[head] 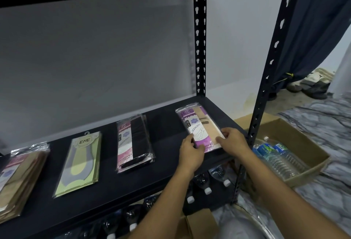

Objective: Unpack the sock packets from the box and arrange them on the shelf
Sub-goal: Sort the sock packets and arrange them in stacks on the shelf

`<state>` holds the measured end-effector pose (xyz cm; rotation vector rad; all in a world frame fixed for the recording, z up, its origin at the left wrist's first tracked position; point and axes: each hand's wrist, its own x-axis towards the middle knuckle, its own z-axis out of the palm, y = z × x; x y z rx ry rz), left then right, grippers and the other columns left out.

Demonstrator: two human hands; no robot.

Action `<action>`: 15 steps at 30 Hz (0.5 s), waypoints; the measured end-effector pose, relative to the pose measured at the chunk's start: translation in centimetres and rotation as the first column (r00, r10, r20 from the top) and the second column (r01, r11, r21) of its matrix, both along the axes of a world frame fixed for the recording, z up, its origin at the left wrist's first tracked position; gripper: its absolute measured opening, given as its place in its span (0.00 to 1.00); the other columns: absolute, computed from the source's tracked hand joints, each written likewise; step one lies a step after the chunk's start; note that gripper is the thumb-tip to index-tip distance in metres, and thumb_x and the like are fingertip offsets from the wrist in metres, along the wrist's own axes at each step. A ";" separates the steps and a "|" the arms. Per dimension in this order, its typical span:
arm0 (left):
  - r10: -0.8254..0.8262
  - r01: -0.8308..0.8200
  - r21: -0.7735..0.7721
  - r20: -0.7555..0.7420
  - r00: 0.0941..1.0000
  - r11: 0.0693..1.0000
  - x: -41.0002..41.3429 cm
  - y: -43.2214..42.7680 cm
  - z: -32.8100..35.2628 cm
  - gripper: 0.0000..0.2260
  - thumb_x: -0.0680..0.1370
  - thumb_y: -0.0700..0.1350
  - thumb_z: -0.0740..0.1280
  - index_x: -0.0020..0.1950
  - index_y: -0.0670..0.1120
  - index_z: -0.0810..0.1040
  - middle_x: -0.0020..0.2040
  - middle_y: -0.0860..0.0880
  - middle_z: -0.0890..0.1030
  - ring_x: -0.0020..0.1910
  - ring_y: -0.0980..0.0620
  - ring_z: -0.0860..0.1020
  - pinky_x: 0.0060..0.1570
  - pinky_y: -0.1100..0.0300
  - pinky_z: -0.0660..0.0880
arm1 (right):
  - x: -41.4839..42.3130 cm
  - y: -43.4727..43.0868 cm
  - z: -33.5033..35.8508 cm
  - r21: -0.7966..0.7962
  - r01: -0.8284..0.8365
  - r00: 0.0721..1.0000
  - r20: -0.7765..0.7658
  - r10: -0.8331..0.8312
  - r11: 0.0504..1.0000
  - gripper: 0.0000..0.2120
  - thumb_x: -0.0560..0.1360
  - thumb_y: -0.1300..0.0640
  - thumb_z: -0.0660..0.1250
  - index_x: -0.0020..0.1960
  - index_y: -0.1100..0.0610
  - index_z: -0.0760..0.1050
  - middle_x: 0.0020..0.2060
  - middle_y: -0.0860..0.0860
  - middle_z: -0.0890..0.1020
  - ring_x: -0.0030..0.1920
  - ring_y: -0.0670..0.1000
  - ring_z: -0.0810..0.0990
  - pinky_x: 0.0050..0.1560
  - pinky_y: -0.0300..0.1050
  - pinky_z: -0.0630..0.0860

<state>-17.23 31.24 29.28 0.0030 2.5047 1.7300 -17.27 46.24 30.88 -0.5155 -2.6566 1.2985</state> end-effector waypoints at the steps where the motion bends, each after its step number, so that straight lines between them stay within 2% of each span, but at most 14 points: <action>1: 0.006 -0.006 0.005 0.004 1.000 1.000 0.0 0.1 0.0 0.24 0.75 0.43 0.68 0.72 0.48 0.69 0.65 0.50 0.75 0.60 0.53 0.76 0.61 0.55 0.75 | 0.0 0.0 0.0 -0.010 0.001 1.000 0.005 -0.001 1.000 0.23 0.74 0.59 0.69 0.67 0.64 0.72 0.60 0.59 0.80 0.59 0.57 0.79 0.57 0.44 0.74; 5: 0.027 -0.027 0.079 0.009 1.000 0.996 -0.1 0.3 0.2 0.25 0.74 0.43 0.69 0.70 0.50 0.70 0.64 0.51 0.76 0.60 0.53 0.77 0.61 0.53 0.76 | -0.3 0.0 -0.2 -0.029 0.024 1.000 -0.008 -0.024 0.999 0.22 0.73 0.56 0.69 0.64 0.64 0.75 0.58 0.58 0.81 0.58 0.58 0.78 0.59 0.48 0.75; 10: -0.003 -0.017 0.265 0.075 0.997 0.964 -0.3 0.4 1.1 0.17 0.77 0.37 0.66 0.63 0.52 0.72 0.57 0.52 0.81 0.55 0.54 0.80 0.57 0.56 0.78 | -0.6 -0.5 0.1 -0.023 0.000 1.000 0.008 0.000 1.000 0.18 0.73 0.54 0.67 0.60 0.61 0.77 0.53 0.56 0.82 0.56 0.58 0.79 0.57 0.57 0.77; 12: -0.021 -0.011 0.302 0.102 0.995 0.953 -0.4 0.2 1.4 0.17 0.78 0.35 0.65 0.65 0.50 0.72 0.56 0.51 0.81 0.53 0.55 0.81 0.53 0.59 0.79 | -0.8 -0.6 0.2 -0.019 -0.007 1.000 0.021 0.007 1.000 0.18 0.72 0.54 0.68 0.60 0.59 0.77 0.54 0.56 0.82 0.56 0.58 0.79 0.58 0.59 0.76; 15: -0.023 -0.012 0.315 0.106 0.994 0.949 -0.5 0.0 1.4 0.19 0.78 0.35 0.65 0.67 0.48 0.71 0.61 0.48 0.80 0.54 0.54 0.81 0.49 0.63 0.78 | -1.0 -0.5 0.0 -0.007 -0.007 0.999 0.036 0.007 1.000 0.20 0.72 0.53 0.68 0.62 0.58 0.77 0.56 0.56 0.81 0.58 0.59 0.77 0.60 0.59 0.75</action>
